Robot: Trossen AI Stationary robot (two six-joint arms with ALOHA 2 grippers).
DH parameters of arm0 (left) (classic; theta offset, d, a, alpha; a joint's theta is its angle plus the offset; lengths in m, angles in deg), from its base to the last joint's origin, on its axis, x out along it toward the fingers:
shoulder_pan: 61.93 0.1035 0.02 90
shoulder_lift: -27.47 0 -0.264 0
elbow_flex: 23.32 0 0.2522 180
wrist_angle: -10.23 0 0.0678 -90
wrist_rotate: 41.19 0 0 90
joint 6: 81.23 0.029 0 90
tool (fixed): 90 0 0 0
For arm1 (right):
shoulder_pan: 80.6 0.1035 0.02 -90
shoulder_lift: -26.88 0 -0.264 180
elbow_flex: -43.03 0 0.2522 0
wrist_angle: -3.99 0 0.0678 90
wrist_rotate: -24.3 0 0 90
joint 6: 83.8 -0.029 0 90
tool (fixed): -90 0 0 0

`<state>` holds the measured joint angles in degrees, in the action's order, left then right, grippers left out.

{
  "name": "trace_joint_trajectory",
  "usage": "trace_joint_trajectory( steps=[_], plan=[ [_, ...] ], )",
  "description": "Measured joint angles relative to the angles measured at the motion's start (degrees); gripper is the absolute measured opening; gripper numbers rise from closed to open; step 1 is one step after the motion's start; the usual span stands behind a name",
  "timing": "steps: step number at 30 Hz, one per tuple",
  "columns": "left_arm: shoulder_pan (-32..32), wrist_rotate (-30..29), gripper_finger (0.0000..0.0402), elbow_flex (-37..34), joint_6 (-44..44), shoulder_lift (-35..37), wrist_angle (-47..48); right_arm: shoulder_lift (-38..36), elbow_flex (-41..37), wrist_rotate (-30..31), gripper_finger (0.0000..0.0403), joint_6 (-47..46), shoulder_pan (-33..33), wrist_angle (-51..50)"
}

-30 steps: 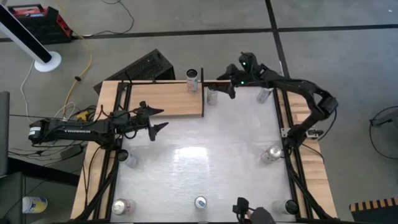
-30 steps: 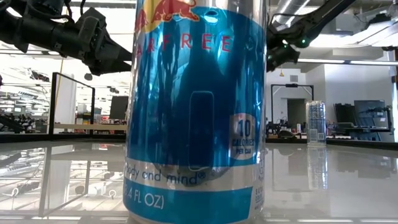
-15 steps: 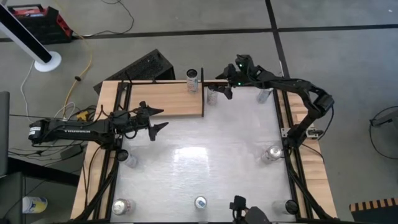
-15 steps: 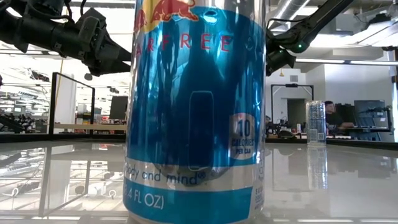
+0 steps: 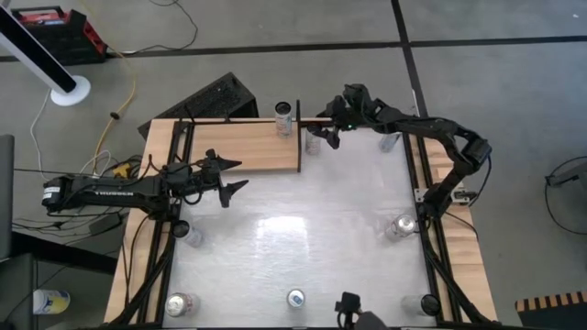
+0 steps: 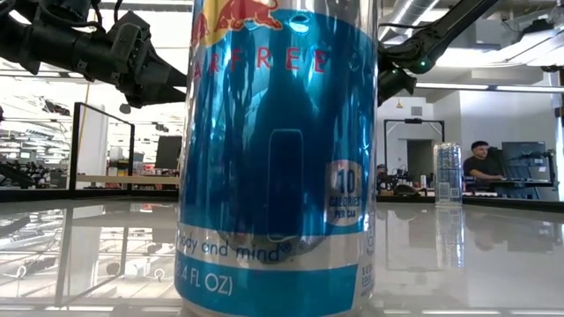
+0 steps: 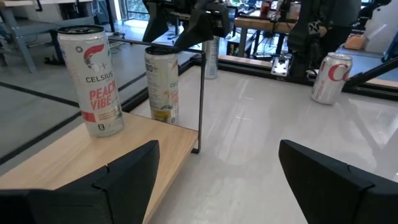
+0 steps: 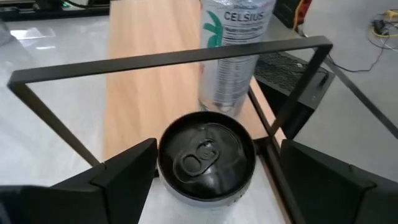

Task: Place canned beverage on shelf
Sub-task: Put the top tropical vibe celsius soda can beside the peach vibe celsius soda can on the shelf

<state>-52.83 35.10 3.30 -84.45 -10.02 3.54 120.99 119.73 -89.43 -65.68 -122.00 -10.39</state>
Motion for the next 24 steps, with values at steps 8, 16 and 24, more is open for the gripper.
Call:
trace_joint_trajectory(
  steps=[8, 16, 24],
  plan=[
    [0.00, 0.02, 0.0318, 0.00, 0.00, 0.00, 0.02, -0.01, 0.00, 2.64, 0.0363, -0.23, 0.25, -0.74],
    [0.00, 0.02, 0.0318, 0.00, 0.00, 0.00, 0.00, 0.24, -0.02, 2.90, 0.0363, -0.53, 1.27, -0.81],
    [-0.02, 0.07, 0.0318, 0.00, -0.02, 0.00, 0.02, 3.30, -0.09, 4.98, 0.0363, -0.65, 1.91, -0.13]
  ],
)
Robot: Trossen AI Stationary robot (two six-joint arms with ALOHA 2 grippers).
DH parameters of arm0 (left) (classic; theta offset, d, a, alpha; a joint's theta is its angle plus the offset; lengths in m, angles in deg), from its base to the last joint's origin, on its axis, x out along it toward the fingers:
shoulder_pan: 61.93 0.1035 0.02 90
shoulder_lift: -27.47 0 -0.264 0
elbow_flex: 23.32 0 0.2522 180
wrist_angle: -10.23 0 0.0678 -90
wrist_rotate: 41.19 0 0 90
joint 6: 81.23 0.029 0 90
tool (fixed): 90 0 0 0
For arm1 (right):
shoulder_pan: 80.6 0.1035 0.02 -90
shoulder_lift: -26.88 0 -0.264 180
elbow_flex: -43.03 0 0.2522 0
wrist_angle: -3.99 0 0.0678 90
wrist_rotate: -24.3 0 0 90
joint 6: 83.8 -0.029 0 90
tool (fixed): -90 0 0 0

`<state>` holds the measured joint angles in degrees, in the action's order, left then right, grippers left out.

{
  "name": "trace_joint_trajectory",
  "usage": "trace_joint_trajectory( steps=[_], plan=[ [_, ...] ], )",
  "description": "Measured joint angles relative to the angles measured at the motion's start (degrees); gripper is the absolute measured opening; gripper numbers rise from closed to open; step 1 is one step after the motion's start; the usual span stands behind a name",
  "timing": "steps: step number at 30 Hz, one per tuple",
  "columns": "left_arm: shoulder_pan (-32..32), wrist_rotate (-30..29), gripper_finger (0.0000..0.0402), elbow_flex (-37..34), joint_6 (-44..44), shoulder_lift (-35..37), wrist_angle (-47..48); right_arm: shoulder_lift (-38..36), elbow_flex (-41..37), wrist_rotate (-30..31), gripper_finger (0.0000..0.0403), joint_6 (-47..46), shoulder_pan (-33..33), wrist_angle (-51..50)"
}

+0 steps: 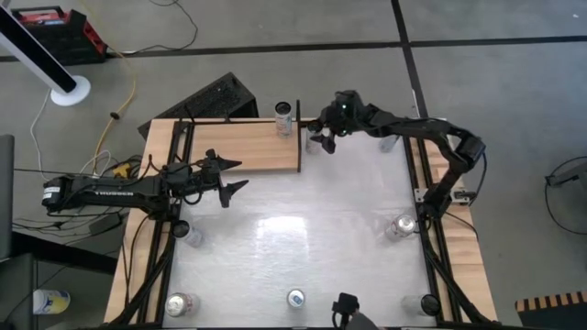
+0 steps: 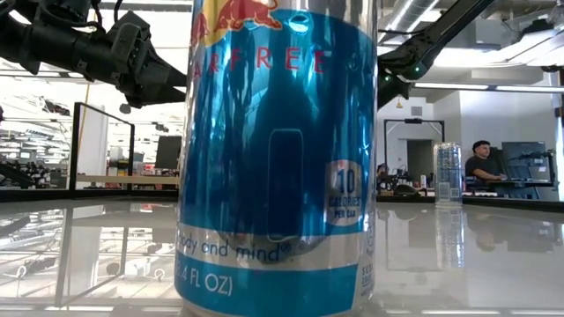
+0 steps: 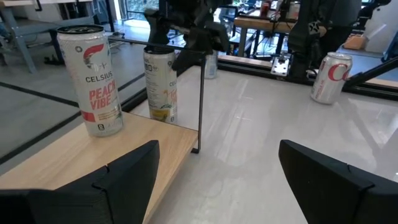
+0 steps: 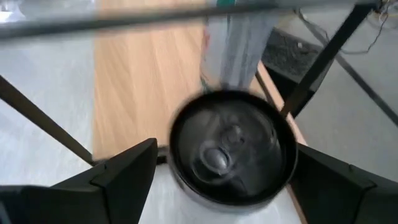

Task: Place canned beverage on shelf
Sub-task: Put the top tropical vibe celsius soda can beside the peach vibe celsius soda can on the shelf

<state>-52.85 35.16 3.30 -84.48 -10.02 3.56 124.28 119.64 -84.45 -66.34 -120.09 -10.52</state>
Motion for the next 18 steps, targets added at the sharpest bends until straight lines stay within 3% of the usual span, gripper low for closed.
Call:
trace_joint_trajectory(
  steps=[12, 18],
  plan=[
    [0.00, 0.00, 0.0318, 0.00, -0.28, 0.00, 0.15, -0.06, 0.04, 0.00, 0.0362, 0.50, -0.20, 0.61],
    [0.00, 0.00, 0.0318, 0.00, -0.78, 0.00, 0.50, -0.05, 0.04, 0.07, 0.0322, 0.77, -0.24, 0.37]
  ],
)
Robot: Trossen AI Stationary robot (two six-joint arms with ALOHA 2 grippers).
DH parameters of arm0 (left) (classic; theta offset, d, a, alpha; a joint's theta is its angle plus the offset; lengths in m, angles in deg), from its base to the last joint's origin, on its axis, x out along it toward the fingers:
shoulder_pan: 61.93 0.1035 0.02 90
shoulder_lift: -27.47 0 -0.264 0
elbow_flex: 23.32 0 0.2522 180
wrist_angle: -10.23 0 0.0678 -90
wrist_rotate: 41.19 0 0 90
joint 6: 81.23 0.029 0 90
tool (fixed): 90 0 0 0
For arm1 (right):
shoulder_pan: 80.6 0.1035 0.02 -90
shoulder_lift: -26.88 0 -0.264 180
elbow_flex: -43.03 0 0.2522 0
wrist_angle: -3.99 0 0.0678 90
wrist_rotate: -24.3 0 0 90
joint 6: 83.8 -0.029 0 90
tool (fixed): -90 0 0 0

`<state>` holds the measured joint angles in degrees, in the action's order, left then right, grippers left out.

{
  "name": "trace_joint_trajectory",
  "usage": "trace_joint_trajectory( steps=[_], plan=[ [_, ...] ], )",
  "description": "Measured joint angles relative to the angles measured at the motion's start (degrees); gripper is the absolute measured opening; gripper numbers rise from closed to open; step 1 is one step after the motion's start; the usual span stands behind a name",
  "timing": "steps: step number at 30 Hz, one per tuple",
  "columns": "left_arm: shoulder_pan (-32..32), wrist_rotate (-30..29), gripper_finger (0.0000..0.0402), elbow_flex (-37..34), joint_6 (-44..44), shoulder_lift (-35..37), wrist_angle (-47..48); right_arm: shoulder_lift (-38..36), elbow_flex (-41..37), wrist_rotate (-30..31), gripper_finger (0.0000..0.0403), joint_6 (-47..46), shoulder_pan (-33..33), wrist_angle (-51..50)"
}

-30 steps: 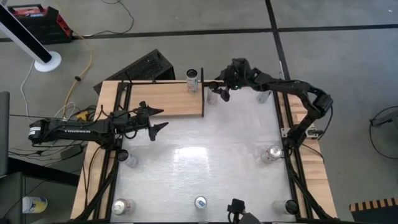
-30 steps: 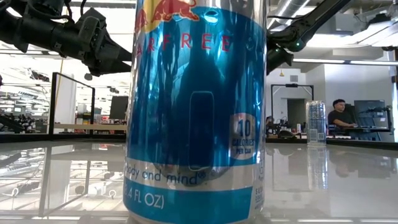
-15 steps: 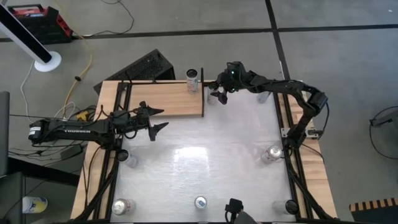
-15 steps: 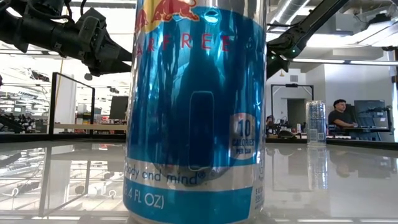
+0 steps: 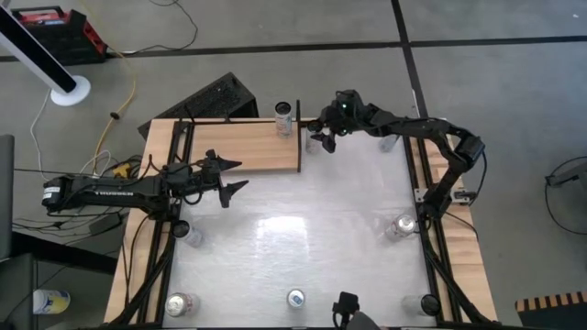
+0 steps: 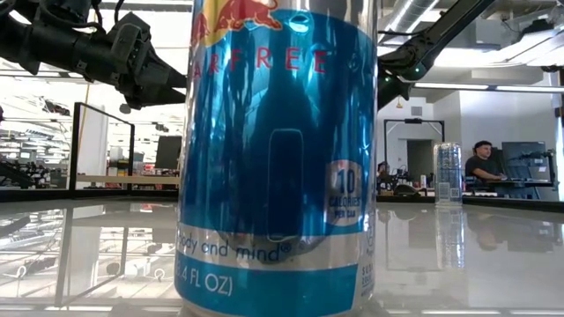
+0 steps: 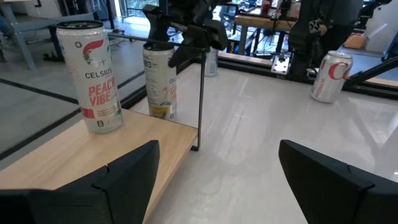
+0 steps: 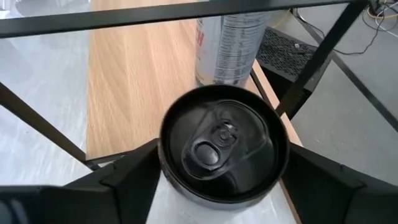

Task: Place canned beverage on shelf
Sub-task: Put the top tropical vibe celsius soda can beside the peach vibe celsius soda can on the shelf

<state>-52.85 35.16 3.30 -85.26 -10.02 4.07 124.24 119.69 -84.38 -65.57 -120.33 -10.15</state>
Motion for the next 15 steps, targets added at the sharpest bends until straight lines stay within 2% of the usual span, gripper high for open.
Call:
trace_joint_trajectory(
  steps=[5, 15],
  plan=[
    [0.00, -0.02, 0.0318, 0.00, -0.29, 0.00, -0.02, 0.01, 0.00, 0.80, 0.0282, 0.12, 0.04, 0.04],
    [0.00, -0.02, 0.0318, 0.00, -0.57, 0.00, -0.04, -4.04, -0.07, 6.42, 0.0285, 2.03, 0.10, -2.27]
  ],
)
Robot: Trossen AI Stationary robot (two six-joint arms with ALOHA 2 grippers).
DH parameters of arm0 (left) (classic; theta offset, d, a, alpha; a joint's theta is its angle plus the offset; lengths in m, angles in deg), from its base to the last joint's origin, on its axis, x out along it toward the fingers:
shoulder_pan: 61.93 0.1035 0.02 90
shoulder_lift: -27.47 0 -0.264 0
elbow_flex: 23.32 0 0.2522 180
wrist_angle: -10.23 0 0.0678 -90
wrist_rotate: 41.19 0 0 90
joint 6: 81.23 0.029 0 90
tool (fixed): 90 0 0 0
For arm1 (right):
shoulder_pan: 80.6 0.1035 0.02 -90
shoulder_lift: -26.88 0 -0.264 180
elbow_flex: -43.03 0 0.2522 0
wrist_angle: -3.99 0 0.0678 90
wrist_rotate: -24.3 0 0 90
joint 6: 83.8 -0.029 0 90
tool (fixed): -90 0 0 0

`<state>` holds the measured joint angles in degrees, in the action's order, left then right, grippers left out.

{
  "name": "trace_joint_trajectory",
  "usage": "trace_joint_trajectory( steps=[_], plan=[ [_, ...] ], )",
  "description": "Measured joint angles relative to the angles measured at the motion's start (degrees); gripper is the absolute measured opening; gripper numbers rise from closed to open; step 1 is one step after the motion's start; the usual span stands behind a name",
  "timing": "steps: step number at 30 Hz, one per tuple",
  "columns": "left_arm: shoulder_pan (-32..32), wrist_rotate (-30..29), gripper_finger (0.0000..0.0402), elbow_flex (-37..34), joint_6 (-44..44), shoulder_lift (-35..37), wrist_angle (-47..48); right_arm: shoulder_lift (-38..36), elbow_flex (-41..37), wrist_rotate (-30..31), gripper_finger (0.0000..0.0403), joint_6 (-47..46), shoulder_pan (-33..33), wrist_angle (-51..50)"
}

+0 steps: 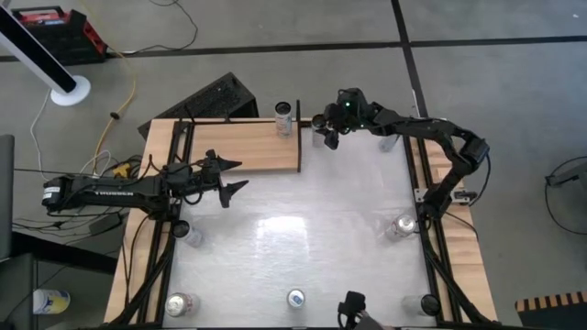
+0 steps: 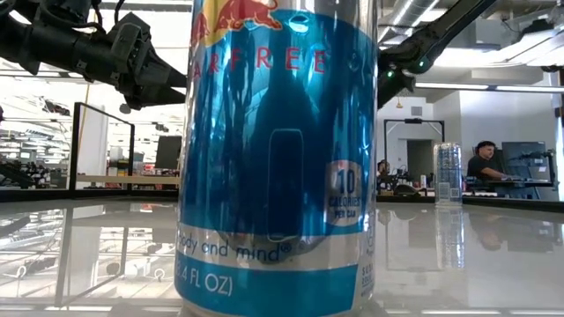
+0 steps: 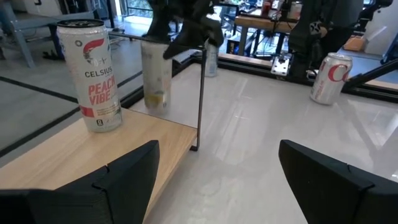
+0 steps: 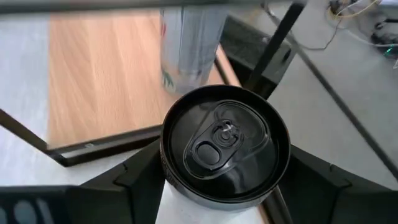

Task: Place canned beverage on shelf
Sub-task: Put the top tropical vibe celsius soda can beside the peach vibe celsius soda can on the shelf

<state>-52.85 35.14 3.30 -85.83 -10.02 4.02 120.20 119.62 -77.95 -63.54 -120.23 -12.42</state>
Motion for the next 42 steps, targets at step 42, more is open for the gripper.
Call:
trace_joint_trajectory(
  steps=[42],
  plan=[
    [0.02, 0.39, 0.0318, 0.00, -0.92, 0.00, 3.41, 20.67, 38.60, -5.58, 0.0286, -3.31, 16.46, 0.97]
  ],
)
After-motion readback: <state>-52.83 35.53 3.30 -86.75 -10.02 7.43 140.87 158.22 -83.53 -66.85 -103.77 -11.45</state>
